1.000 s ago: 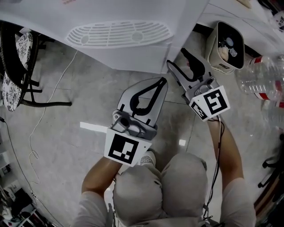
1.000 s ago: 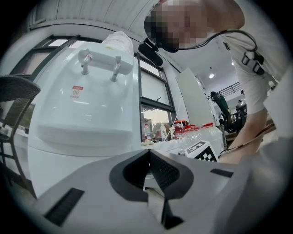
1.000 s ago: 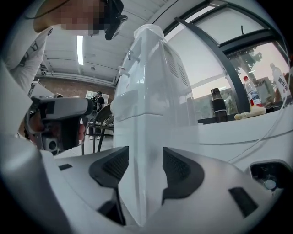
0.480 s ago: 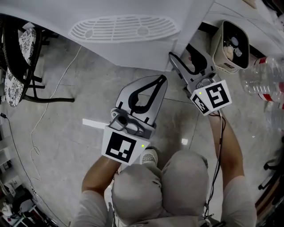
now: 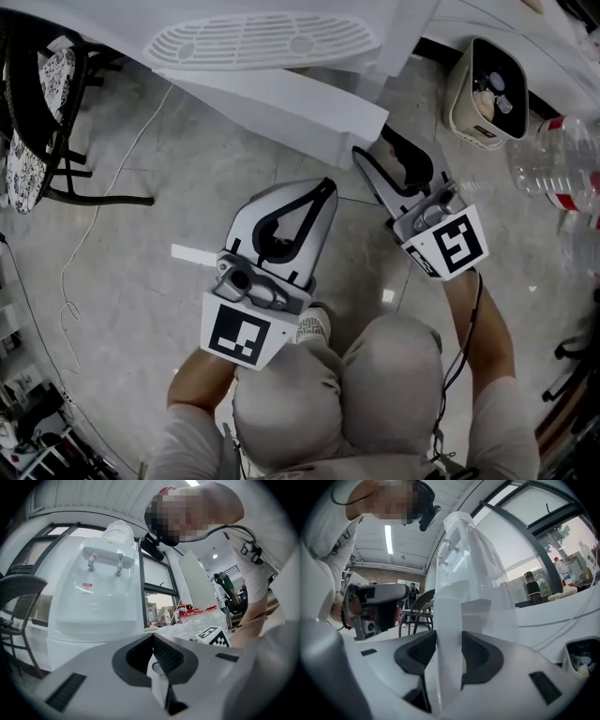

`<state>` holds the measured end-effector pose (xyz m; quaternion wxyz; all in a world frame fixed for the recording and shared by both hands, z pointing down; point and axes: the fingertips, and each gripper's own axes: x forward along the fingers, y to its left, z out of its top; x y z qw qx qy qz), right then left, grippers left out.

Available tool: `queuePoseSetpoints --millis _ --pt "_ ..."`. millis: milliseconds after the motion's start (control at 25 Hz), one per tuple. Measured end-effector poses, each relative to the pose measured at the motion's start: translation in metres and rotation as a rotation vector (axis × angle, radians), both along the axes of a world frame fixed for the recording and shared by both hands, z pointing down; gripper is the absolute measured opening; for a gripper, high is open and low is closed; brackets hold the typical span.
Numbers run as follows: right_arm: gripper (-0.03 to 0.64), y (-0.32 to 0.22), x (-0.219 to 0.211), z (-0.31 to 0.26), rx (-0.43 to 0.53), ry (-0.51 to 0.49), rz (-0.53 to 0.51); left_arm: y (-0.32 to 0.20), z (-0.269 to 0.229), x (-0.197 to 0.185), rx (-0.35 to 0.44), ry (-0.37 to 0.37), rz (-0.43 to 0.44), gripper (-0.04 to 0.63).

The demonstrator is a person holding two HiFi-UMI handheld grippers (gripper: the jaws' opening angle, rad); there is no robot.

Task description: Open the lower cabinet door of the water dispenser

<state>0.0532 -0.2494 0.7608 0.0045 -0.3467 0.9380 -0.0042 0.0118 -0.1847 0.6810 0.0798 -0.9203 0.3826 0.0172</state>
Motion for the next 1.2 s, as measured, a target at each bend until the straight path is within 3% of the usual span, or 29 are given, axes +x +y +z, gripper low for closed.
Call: queuePoseSetpoints --millis 200,600,1200 --pt "0.17 0.044 -0.021 0.0 -0.001 -0.002 -0.112 0.014 0.015 -0.026 -0.023 -0.017 -0.067 0.002" --pt "0.17 0.083 -0.071 -0.002 -0.011 0.005 -0.291 0.039 0.029 -0.103 -0.067 0.016 -0.27 0.002" --pt "0.108 0.129 -0.161 0.0 -0.002 0.006 -0.598 0.081 0.023 -0.174 -0.055 -0.008 -0.382 0.002"
